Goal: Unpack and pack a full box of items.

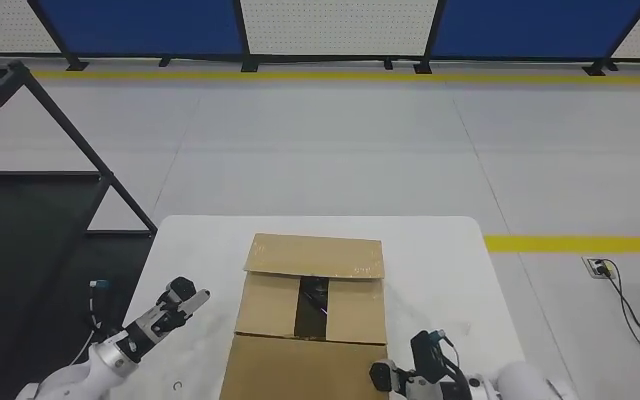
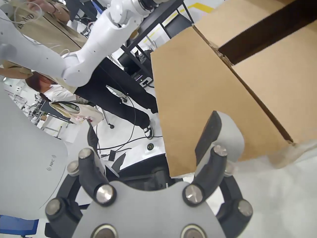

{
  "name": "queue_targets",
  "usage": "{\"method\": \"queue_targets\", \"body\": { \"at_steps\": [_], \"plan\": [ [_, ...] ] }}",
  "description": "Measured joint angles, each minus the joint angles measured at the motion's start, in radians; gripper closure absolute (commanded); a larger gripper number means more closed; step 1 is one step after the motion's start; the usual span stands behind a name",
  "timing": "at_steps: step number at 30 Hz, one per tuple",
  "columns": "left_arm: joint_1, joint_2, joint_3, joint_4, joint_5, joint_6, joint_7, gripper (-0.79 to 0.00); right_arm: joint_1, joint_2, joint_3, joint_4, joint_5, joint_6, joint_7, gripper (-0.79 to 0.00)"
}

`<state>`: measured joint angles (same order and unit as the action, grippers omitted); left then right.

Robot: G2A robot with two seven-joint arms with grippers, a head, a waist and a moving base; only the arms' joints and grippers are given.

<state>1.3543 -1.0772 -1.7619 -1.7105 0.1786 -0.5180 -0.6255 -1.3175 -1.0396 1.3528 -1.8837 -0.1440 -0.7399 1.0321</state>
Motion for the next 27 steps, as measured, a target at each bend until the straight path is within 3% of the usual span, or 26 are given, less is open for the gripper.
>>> {"method": "queue_targets", "body": {
  "at_steps": [5, 10, 16, 27],
  "plan": [
    [0.000, 0.000, 0.000, 0.000, 0.000, 0.000, 0.000, -0.785, 0.015, -0.003, -0.032, 0.011, -0.150, 0.083, -0.063, -0.785],
    [0.000, 0.000, 0.000, 0.000, 0.000, 0.000, 0.000, -0.785, 0.033, -0.004, -0.069, 0.039, -0.200, 0.119, -0.080, -0.785],
    [0.000, 0.000, 0.000, 0.000, 0.000, 0.000, 0.000, -0.785, 0.045, 0.000, -0.077, 0.044, -0.198, 0.114, -0.102, -0.785],
    [0.000, 0.000, 0.000, 0.000, 0.000, 0.000, 0.000, -0.785, 0.029, 0.023, 0.042, -0.063, -0.117, 0.056, -0.150, -0.785]
  ]
}}
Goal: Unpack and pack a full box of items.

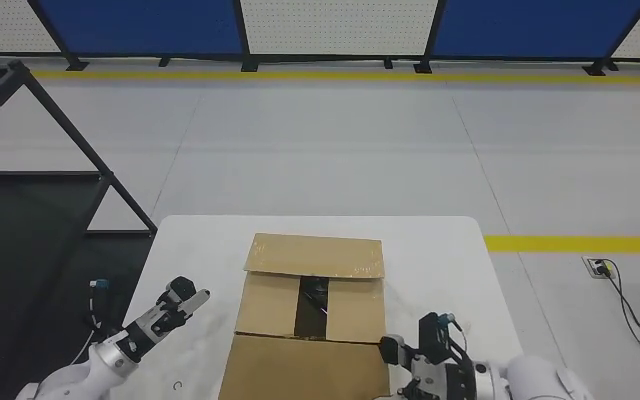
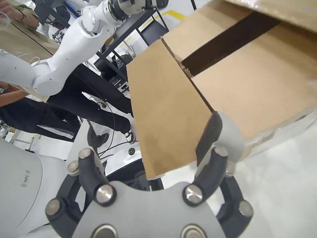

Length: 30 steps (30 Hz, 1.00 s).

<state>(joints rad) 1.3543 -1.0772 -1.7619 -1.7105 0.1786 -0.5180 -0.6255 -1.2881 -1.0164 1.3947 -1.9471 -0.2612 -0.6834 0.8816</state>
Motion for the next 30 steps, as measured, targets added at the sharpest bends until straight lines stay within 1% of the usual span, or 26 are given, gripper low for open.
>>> {"method": "queue_targets", "body": {
  "at_steps": [3, 6, 8, 18, 19, 22, 23, 24, 25, 27, 30],
  "plan": [
    [0.000, 0.000, 0.000, 0.000, 0.000, 0.000, 0.000, -0.785, 0.029, -0.002, 0.010, -0.023, 0.022, 0.024, -0.055, -0.785],
    [0.000, 0.000, 0.000, 0.000, 0.000, 0.000, 0.000, -0.785, 0.078, -0.006, 0.000, 0.003, 0.112, 0.067, -0.113, -0.785],
    [0.000, 0.000, 0.000, 0.000, 0.000, 0.000, 0.000, -0.785, 0.096, -0.007, -0.005, 0.012, 0.132, 0.085, -0.114, -0.785],
    [0.000, 0.000, 0.000, 0.000, 0.000, 0.000, 0.000, -0.785, 0.090, -0.008, -0.006, 0.015, 0.133, 0.083, -0.120, -0.785],
    [0.000, 0.000, 0.000, 0.000, 0.000, 0.000, 0.000, -0.785, 0.085, -0.008, -0.010, 0.018, 0.135, 0.075, -0.134, -0.785],
    [0.000, 0.000, 0.003, -0.007, 0.001, 0.002, 0.004, -0.785, 0.112, -0.009, -0.038, 0.032, 0.133, -0.052, -0.134, -0.785],
    [-0.003, 0.001, 0.007, -0.014, -0.005, 0.003, 0.001, -0.785, 0.137, -0.009, -0.044, 0.042, 0.102, -0.102, -0.127, -0.785],
    [-0.007, 0.002, 0.010, -0.018, -0.018, 0.002, -0.007, -0.785, 0.156, -0.010, -0.047, 0.045, 0.064, -0.122, -0.125, -0.785],
    [-0.011, 0.003, 0.014, -0.022, -0.037, -0.002, -0.021, -0.785, 0.176, -0.010, -0.046, 0.043, 0.017, -0.123, -0.124, -0.785],
    [-0.021, 0.007, 0.014, -0.028, -0.086, -0.016, -0.065, -0.785, 0.213, -0.015, -0.060, 0.019, -0.115, -0.081, -0.146, -0.785],
    [-0.023, 0.013, 0.012, -0.035, -0.135, -0.043, -0.117, -0.785, 0.268, -0.023, -0.101, -0.011, -0.310, -0.071, -0.188, -0.785]
  ]
}}
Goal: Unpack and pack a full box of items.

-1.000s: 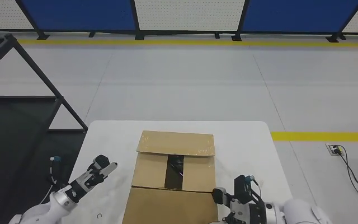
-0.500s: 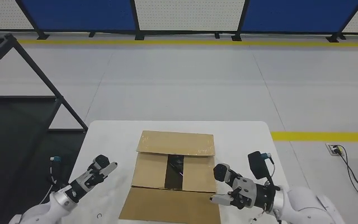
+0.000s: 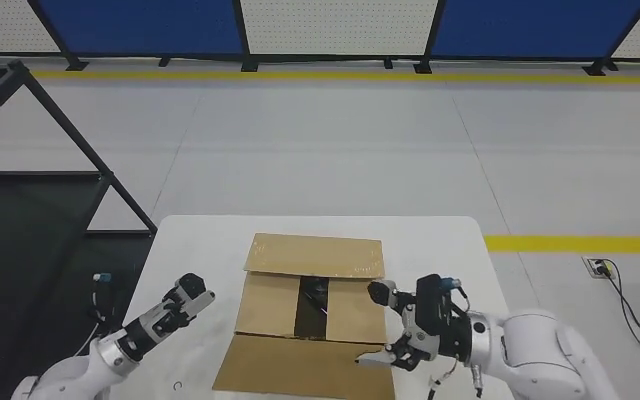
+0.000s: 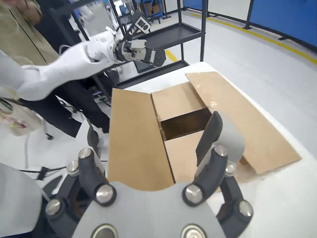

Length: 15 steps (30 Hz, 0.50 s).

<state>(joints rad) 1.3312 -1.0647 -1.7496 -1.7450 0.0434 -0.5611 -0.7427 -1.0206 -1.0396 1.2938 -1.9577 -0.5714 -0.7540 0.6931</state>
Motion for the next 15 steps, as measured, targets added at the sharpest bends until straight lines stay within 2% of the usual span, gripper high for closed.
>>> {"method": "queue_targets", "body": {
  "at_steps": [5, 8, 10, 15],
  "plan": [
    [0.008, 0.010, -0.005, 0.003, -0.115, -0.043, -0.094, -0.785, 0.073, -0.020, -0.097, -0.028, -0.410, 0.180, -0.093, -0.785],
    [0.013, 0.016, -0.018, 0.000, -0.119, -0.046, -0.123, -0.785, 0.099, -0.034, -0.183, -0.026, -0.599, 0.285, -0.100, -0.785],
    [0.014, 0.016, -0.019, -0.001, -0.118, -0.046, -0.124, -0.785, 0.106, -0.037, -0.204, -0.020, -0.632, 0.319, -0.092, -0.785],
    [0.014, 0.016, -0.018, -0.001, -0.118, -0.046, -0.123, -0.785, 0.106, -0.037, -0.201, -0.020, -0.629, 0.310, -0.092, -0.785]
  ]
}}
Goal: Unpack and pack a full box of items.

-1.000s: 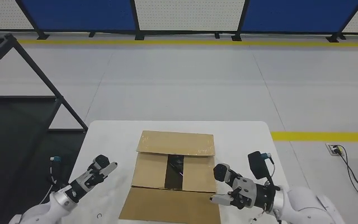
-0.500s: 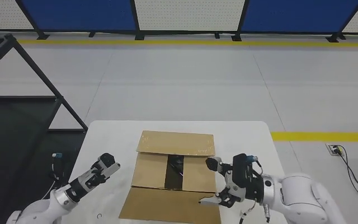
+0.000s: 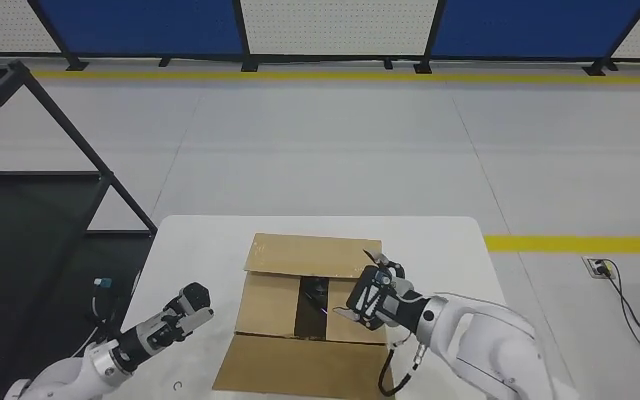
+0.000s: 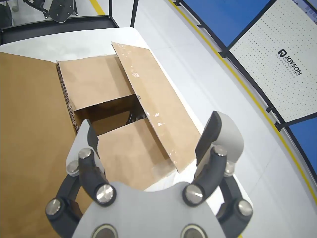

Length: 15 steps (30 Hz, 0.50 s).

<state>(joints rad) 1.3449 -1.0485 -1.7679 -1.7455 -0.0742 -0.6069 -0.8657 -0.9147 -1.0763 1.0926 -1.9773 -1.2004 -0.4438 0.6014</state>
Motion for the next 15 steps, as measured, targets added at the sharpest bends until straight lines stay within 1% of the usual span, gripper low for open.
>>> {"method": "queue_targets", "body": {
  "at_steps": [5, 7, 10, 12, 15],
  "plan": [
    [0.000, 0.000, 0.000, 0.000, 0.000, 0.000, 0.000, -0.785, -0.001, 0.000, -0.001, 0.001, -0.001, 0.000, 0.000, -0.785],
    [0.003, 0.000, 0.012, -0.009, -0.011, 0.002, -0.010, -0.785, -0.005, 0.000, -0.013, 0.010, -0.031, -0.011, -0.009, -0.785],
    [-0.003, 0.005, 0.024, -0.013, -0.059, 0.009, -0.050, -0.785, -0.003, 0.000, -0.050, 0.025, -0.171, -0.044, -0.098, -0.785],
    [-0.008, 0.008, 0.029, -0.009, -0.083, 0.013, -0.066, -0.785, -0.001, -0.001, -0.073, 0.047, -0.284, -0.048, -0.185, -0.785],
    [-0.016, 0.012, 0.034, 0.003, -0.121, 0.012, -0.090, -0.785, -0.003, -0.003, -0.096, 0.087, -0.428, 0.002, -0.303, -0.785]
  ]
}}
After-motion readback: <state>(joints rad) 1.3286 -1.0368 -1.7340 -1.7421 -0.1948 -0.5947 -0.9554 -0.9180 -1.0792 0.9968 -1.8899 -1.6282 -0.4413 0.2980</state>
